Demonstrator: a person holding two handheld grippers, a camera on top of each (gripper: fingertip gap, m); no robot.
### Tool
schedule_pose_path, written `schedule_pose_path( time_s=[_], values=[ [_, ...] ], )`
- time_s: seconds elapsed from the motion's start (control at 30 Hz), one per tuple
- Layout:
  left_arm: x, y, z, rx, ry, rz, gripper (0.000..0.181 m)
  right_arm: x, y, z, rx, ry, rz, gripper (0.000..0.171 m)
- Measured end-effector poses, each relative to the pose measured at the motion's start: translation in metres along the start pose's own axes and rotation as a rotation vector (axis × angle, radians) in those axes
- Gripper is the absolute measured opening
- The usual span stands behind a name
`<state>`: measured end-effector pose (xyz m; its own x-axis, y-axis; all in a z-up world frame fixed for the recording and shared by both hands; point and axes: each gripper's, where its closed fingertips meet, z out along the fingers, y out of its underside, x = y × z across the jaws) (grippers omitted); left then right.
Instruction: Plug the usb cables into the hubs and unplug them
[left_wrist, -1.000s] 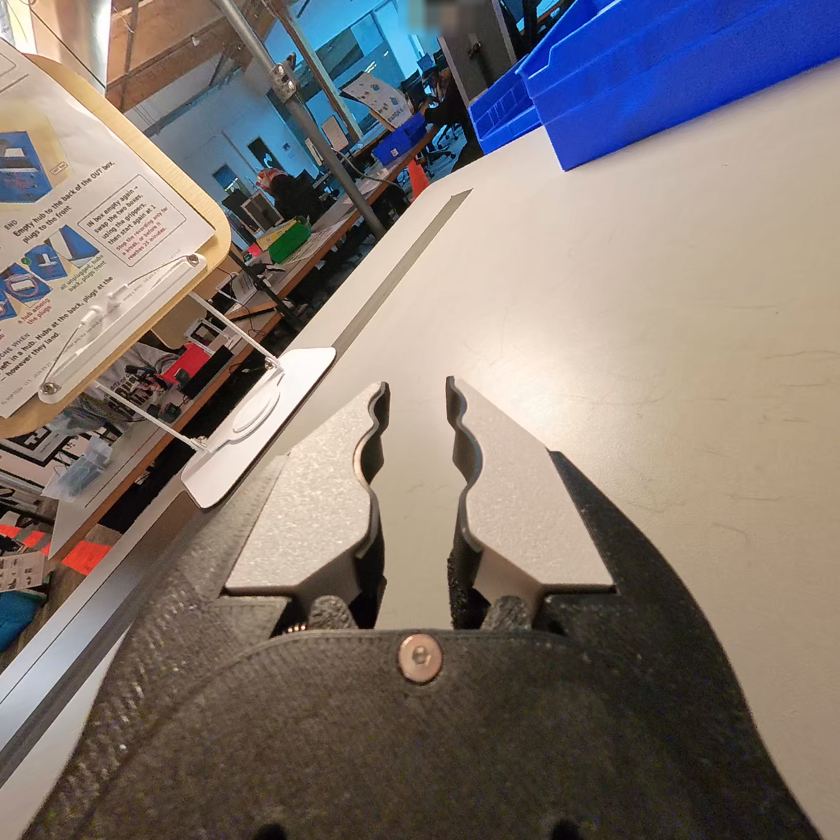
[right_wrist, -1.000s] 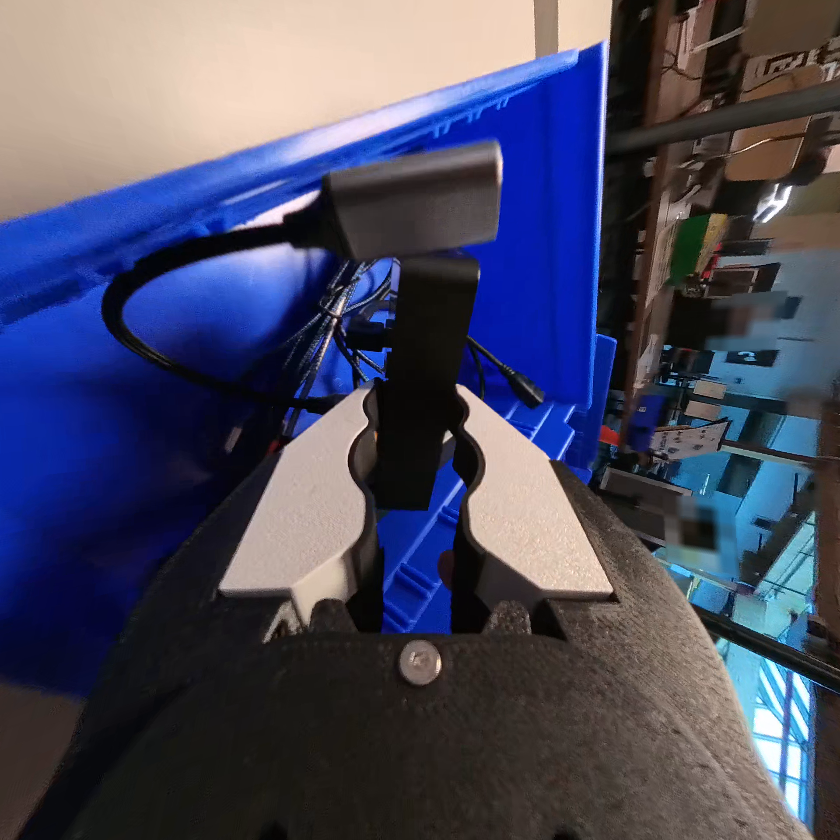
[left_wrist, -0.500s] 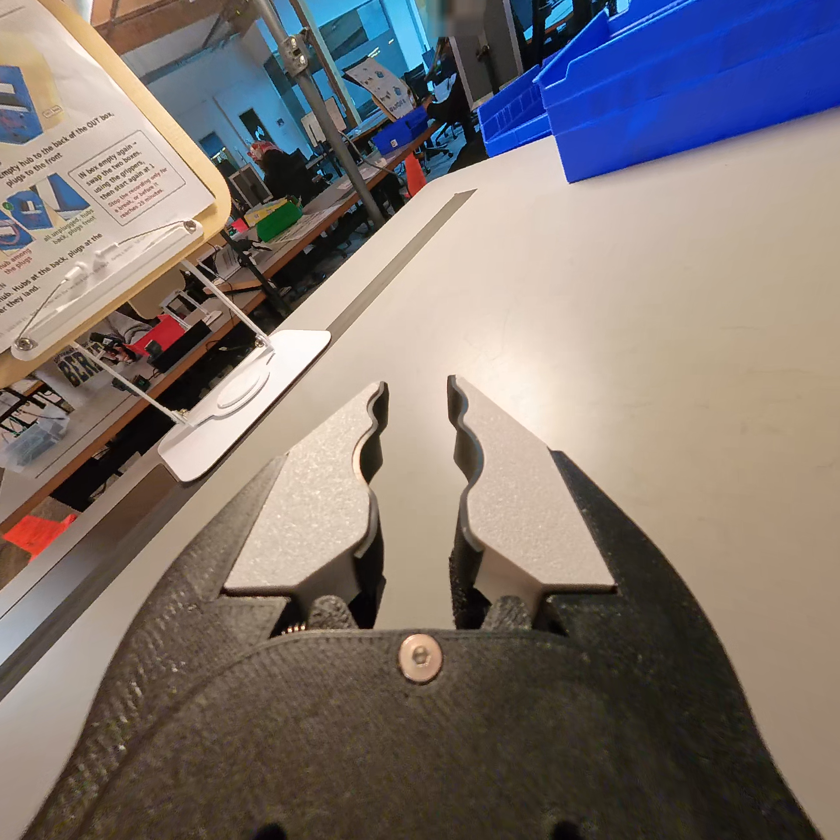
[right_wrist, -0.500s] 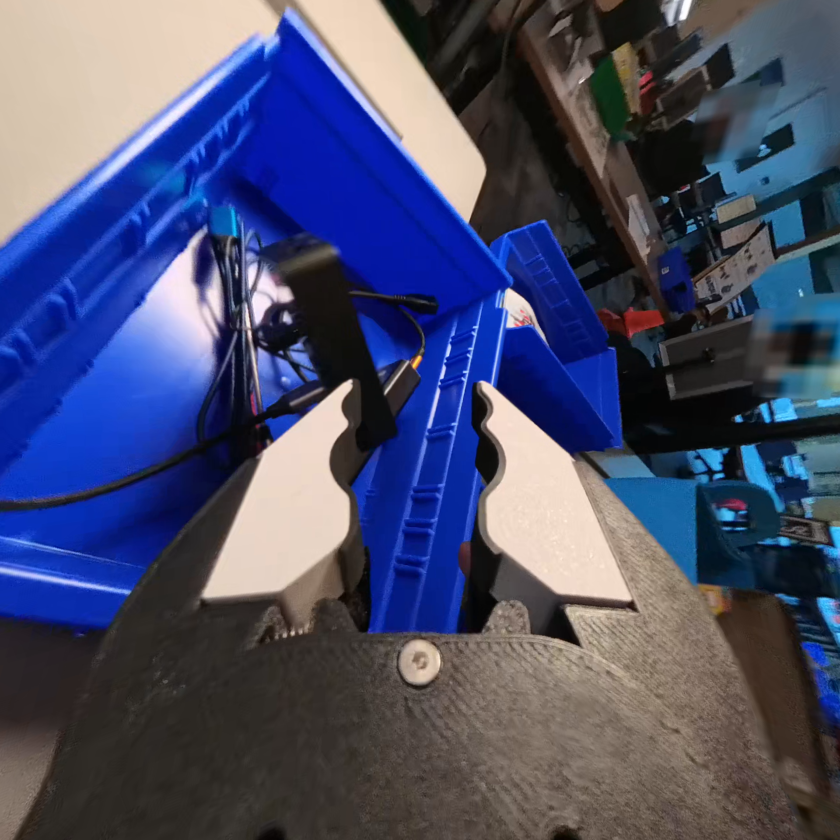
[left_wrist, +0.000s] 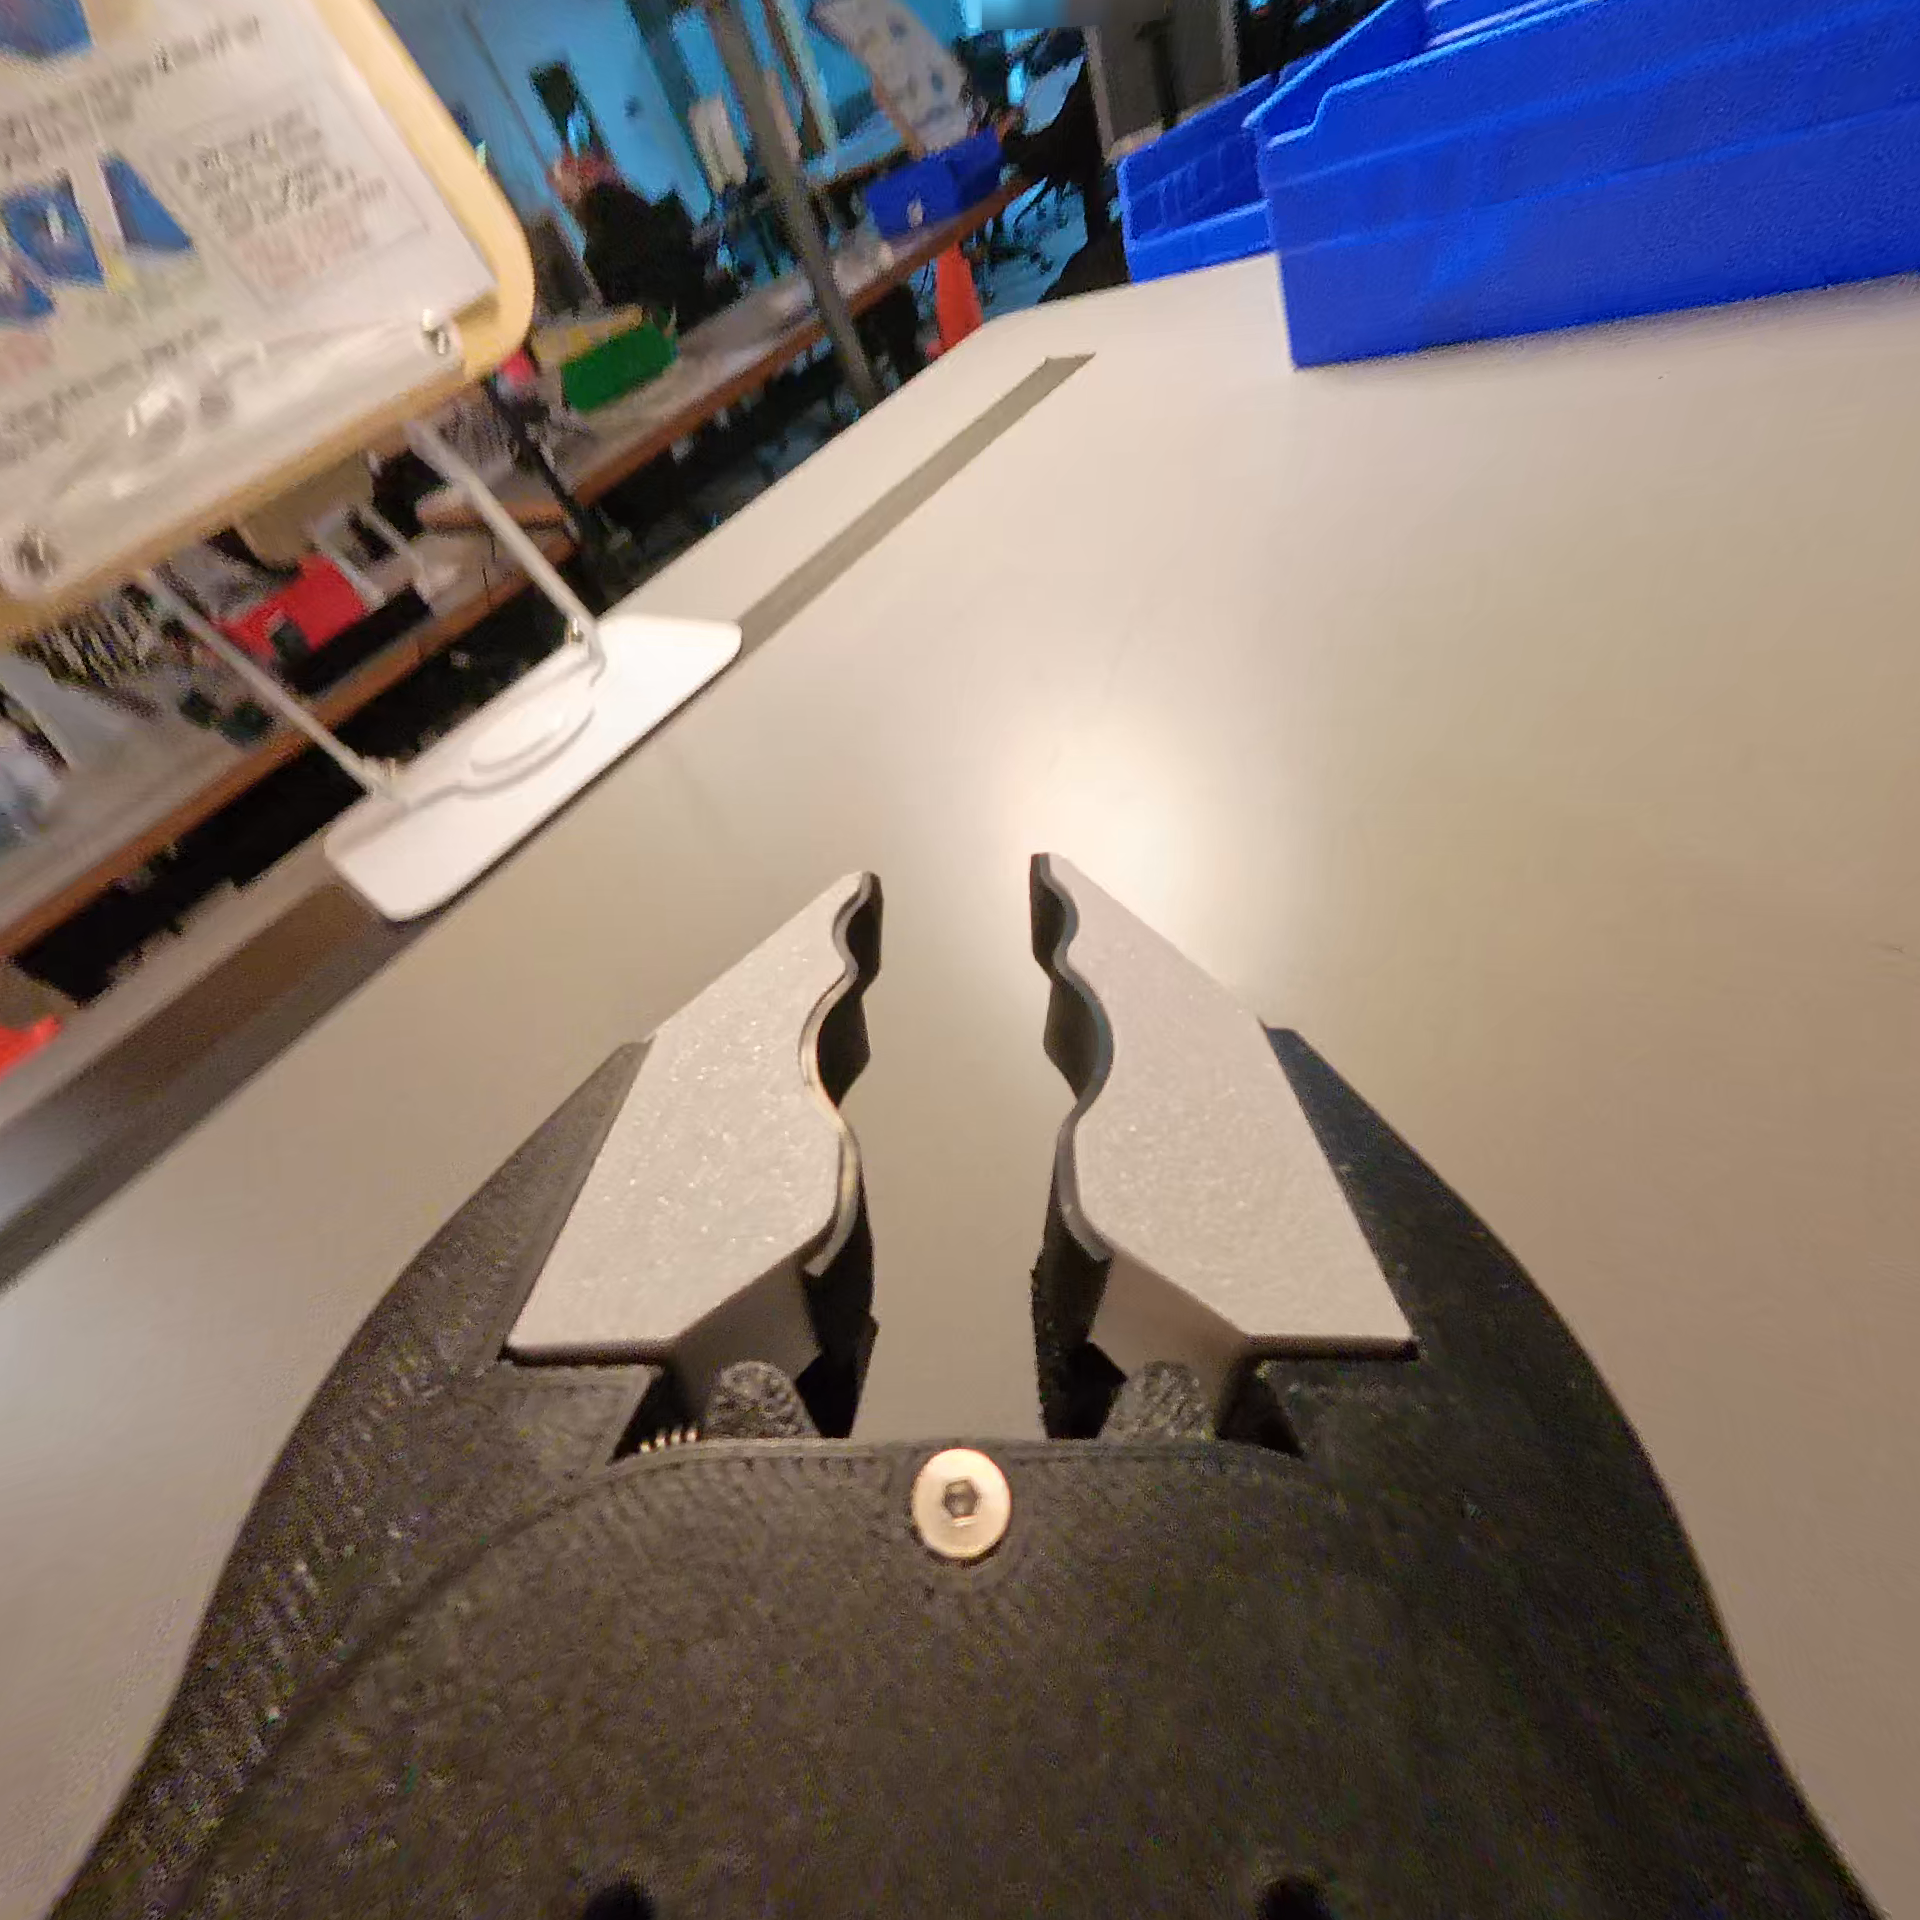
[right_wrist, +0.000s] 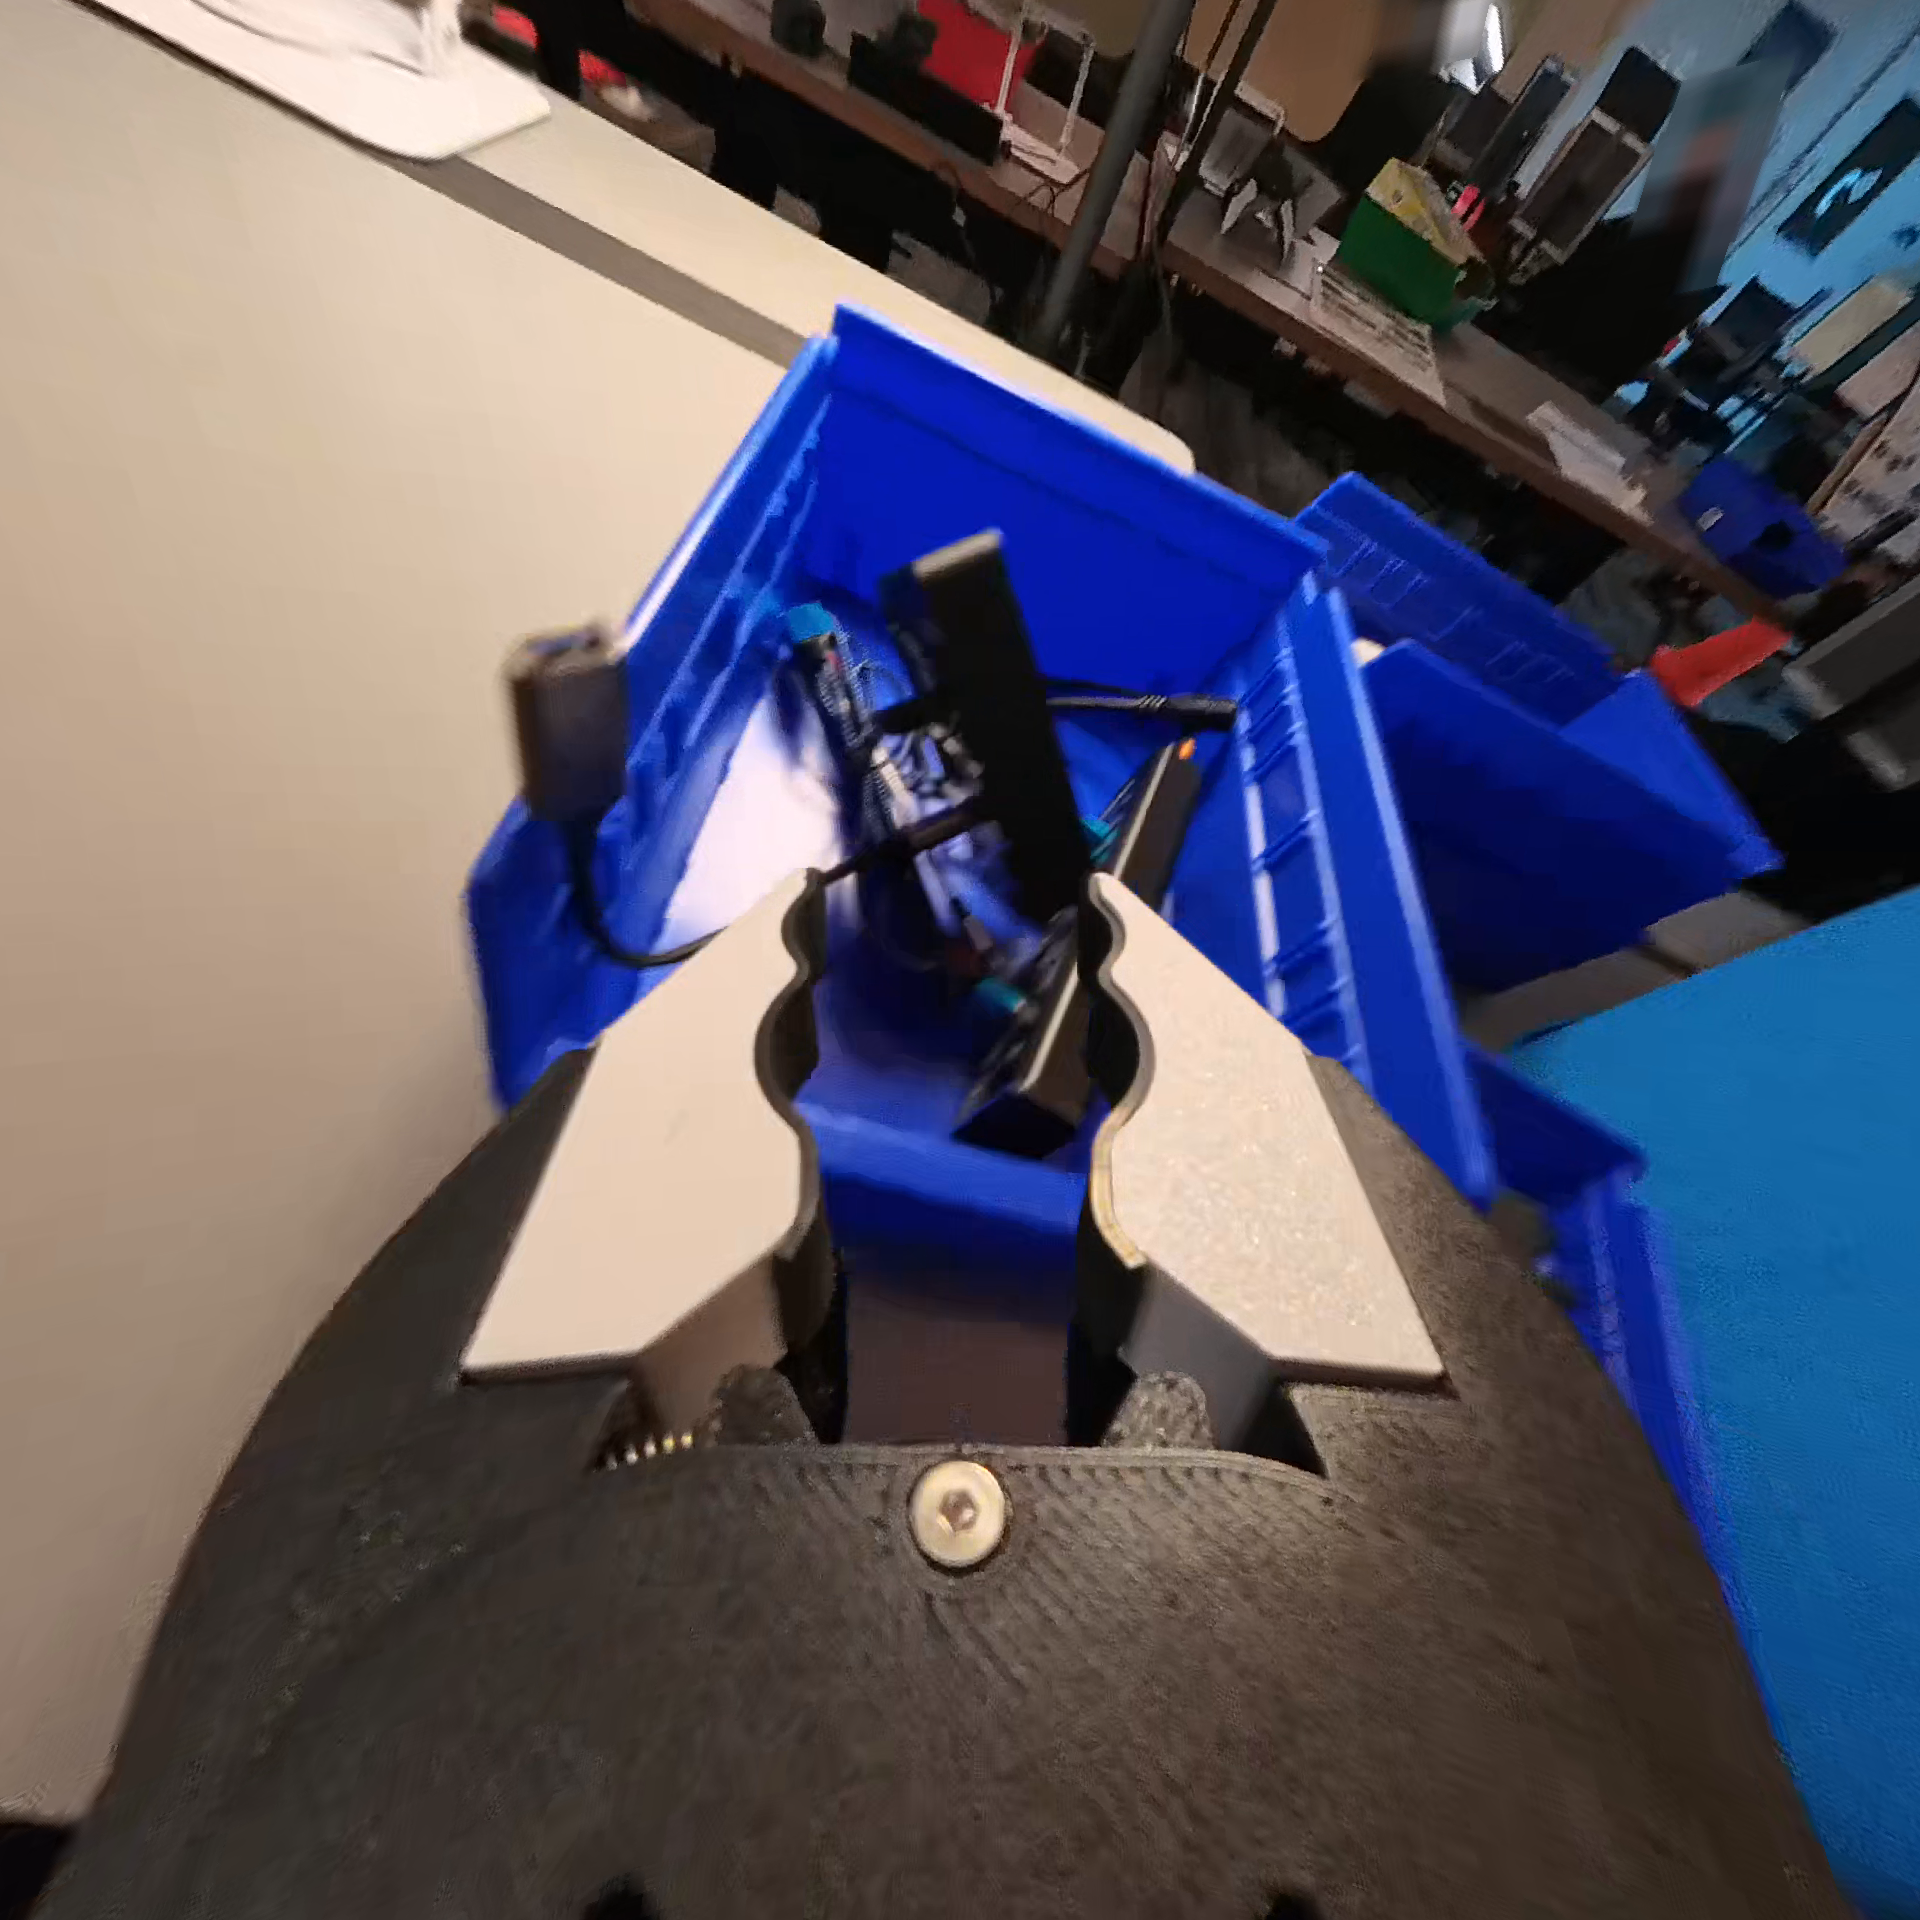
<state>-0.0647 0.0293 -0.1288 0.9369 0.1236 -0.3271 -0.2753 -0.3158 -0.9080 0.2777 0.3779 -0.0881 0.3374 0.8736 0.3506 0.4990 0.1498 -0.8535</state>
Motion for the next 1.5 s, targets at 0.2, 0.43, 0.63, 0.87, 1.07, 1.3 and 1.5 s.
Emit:
schedule_pose_path(
  time_s=[0.2,0.43,0.63,0.87,1.07,1.3,1.5],
  values=[
    [-0.004,0.043,-0.06,-0.183,-0.031,-0.36,0.049,-0.041,0.029,-0.033,0.134,-0.046,0.196,0.051],
    [-0.054,0.064,-0.156,-0.187,-0.419,-0.373,0.067,-0.076,0.013,-0.013,0.134,-0.08,0.226,0.055],
    [-0.106,0.052,-0.266,-0.223,-0.787,-0.309,0.072,-0.067,0.015,0.016,0.058,0.044,0.223,0.056],
    [-0.14,0.093,-0.337,-0.336,-0.914,-0.374,0.071,-0.058,0.008,0.024,0.077,0.09,0.238,0.045],
    [-0.166,0.145,-0.338,-0.476,-0.9,-0.397,0.073,-0.054,-0.003,0.031,0.076,0.169,0.148,0.046],
    [-0.187,0.162,-0.326,-0.457,-0.834,-0.406,0.034,-0.06,-0.014,0.037,0.088,0.192,0.101,0.02],
    [-0.176,0.152,-0.32,-0.327,-0.775,-0.407,0.006,-0.066,-0.016,0.037,0.136,0.134,0.189,0.009]
  ],
)
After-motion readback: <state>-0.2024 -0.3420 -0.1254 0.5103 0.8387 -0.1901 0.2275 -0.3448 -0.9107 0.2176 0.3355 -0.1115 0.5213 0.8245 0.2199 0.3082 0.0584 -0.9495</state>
